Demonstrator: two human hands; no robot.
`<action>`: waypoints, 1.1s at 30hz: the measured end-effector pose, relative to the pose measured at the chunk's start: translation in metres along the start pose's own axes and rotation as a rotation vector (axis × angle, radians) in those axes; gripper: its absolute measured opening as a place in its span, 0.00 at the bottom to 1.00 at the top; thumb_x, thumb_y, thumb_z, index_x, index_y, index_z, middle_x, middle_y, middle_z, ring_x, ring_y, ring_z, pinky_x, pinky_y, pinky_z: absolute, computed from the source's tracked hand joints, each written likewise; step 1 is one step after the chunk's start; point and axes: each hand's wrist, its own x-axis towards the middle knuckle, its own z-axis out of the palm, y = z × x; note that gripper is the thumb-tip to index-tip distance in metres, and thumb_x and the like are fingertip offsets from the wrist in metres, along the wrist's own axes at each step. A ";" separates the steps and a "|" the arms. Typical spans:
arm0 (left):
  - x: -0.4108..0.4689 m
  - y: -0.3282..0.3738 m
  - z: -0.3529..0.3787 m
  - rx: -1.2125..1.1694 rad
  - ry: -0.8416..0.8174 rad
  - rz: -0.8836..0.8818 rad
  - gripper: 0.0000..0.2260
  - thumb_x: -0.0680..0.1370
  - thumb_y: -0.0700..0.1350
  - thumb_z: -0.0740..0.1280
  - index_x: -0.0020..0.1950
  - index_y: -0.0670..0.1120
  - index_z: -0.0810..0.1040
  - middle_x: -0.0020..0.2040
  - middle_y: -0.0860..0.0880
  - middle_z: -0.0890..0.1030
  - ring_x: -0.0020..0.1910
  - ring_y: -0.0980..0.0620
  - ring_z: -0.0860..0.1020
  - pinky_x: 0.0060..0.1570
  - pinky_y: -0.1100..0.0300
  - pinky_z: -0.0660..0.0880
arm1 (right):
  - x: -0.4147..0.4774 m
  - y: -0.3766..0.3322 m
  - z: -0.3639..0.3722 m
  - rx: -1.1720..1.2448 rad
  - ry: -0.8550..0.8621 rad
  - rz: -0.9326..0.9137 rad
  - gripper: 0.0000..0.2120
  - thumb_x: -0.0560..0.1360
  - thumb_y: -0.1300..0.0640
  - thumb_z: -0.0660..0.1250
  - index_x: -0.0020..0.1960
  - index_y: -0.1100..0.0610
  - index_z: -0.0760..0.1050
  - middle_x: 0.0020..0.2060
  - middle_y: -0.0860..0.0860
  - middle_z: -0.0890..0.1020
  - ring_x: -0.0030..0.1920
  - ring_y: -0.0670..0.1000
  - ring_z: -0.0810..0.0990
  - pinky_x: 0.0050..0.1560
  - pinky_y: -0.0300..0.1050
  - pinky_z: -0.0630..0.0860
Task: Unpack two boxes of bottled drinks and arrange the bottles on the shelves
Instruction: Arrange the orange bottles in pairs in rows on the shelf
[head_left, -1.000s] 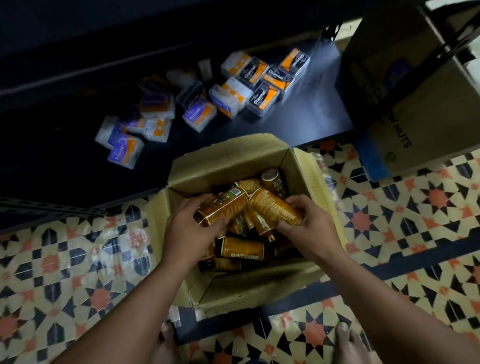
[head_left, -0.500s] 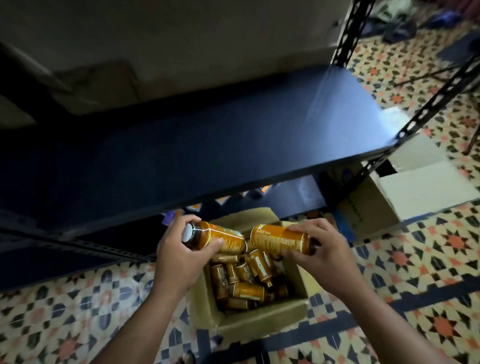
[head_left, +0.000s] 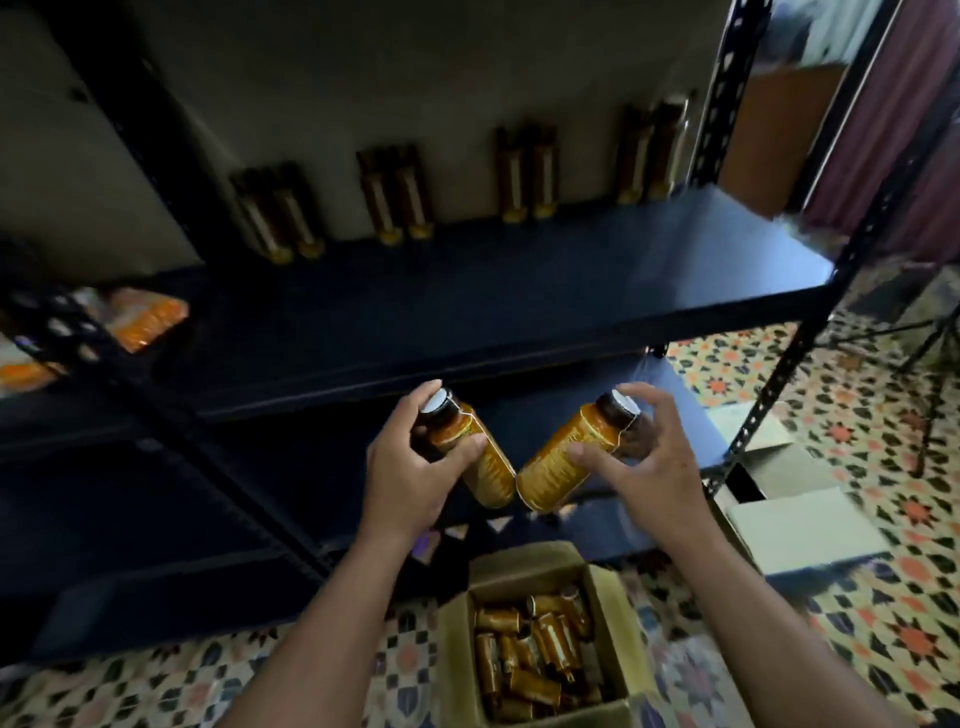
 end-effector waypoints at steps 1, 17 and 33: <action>0.003 0.013 -0.007 0.002 0.011 0.017 0.29 0.71 0.50 0.80 0.68 0.61 0.73 0.59 0.61 0.78 0.56 0.65 0.77 0.51 0.73 0.73 | 0.006 -0.017 -0.001 0.011 -0.022 -0.037 0.32 0.66 0.50 0.82 0.63 0.36 0.69 0.52 0.42 0.81 0.51 0.48 0.83 0.53 0.51 0.81; 0.036 0.120 -0.084 0.199 0.270 0.064 0.27 0.73 0.51 0.78 0.69 0.60 0.70 0.56 0.61 0.75 0.55 0.60 0.77 0.55 0.56 0.80 | 0.095 -0.167 0.009 -0.097 -0.270 -0.281 0.30 0.73 0.54 0.78 0.69 0.43 0.68 0.54 0.40 0.78 0.52 0.28 0.77 0.42 0.27 0.74; 0.164 0.003 -0.149 0.308 0.133 0.132 0.24 0.75 0.50 0.76 0.68 0.59 0.71 0.58 0.59 0.79 0.58 0.57 0.78 0.58 0.56 0.77 | 0.170 -0.139 0.177 -0.219 -0.296 -0.169 0.27 0.74 0.55 0.77 0.65 0.37 0.68 0.48 0.44 0.83 0.45 0.41 0.82 0.51 0.45 0.80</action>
